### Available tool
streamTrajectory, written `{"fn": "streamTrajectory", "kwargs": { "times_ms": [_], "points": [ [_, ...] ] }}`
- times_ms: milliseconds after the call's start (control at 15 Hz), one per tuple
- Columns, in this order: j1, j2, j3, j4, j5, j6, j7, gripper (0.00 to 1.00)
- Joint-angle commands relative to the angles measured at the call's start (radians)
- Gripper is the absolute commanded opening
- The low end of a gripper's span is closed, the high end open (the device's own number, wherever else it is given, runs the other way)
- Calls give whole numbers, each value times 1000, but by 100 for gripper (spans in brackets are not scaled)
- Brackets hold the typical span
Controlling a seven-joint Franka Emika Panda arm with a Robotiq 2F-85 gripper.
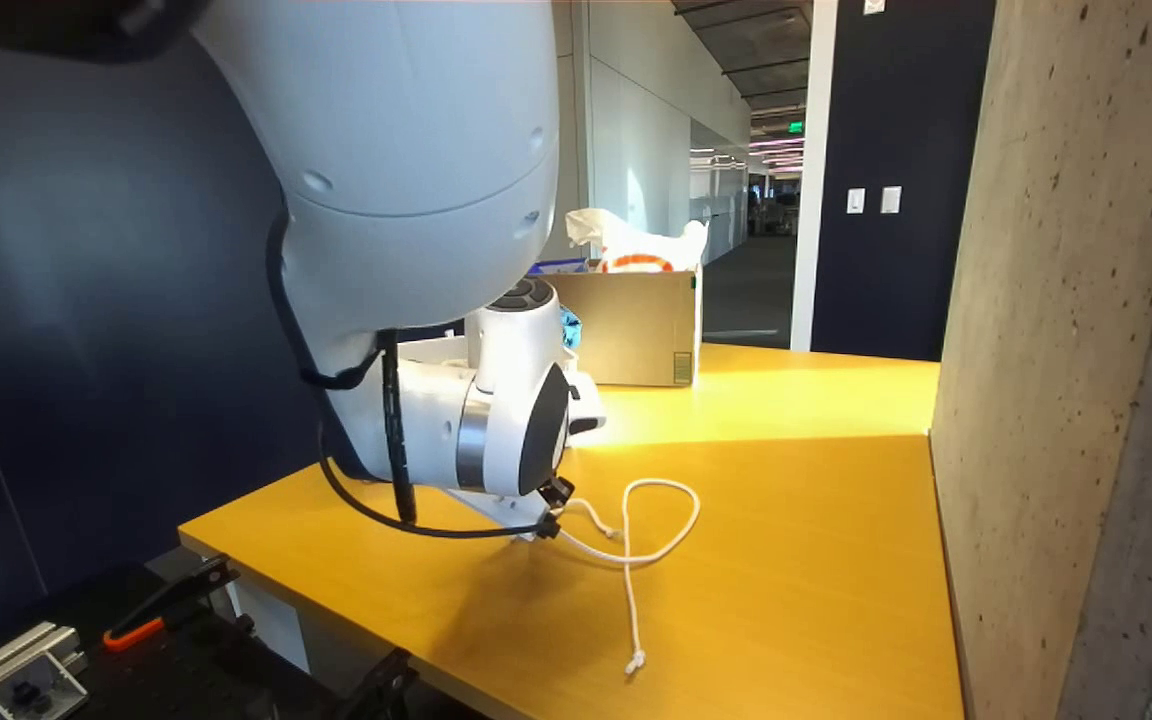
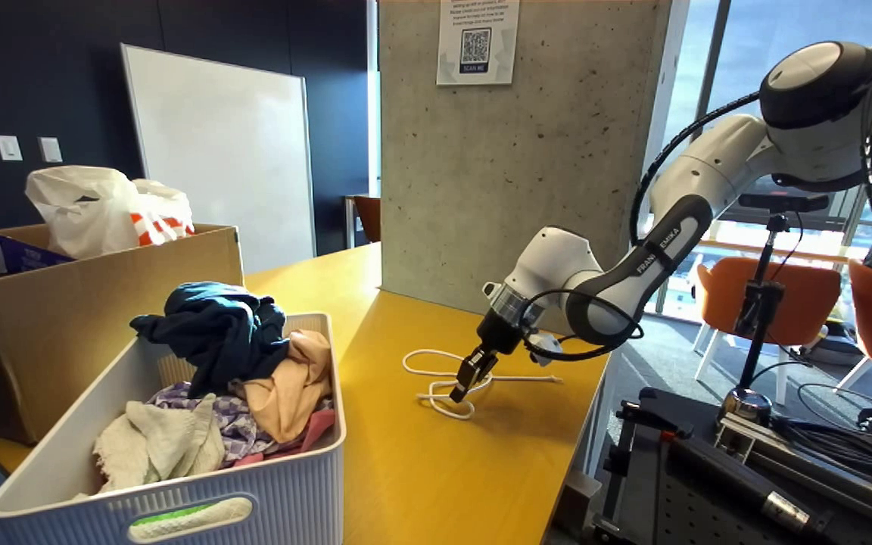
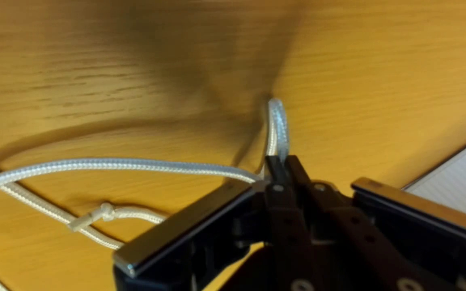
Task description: Remove the white rope from the white basket and put it on the table
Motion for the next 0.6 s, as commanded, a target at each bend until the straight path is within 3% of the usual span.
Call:
{"fn": "streamTrajectory", "kwargs": {
  "times_ms": [0, 67, 533],
  "points": [
    [-45, 82, 58, 49, 63, -68, -114, 0],
    [28, 13, -15, 30, 225, 3, -210, 1],
    [65, -131, -22, -85, 637, 85, -503, 1]
  ]
}}
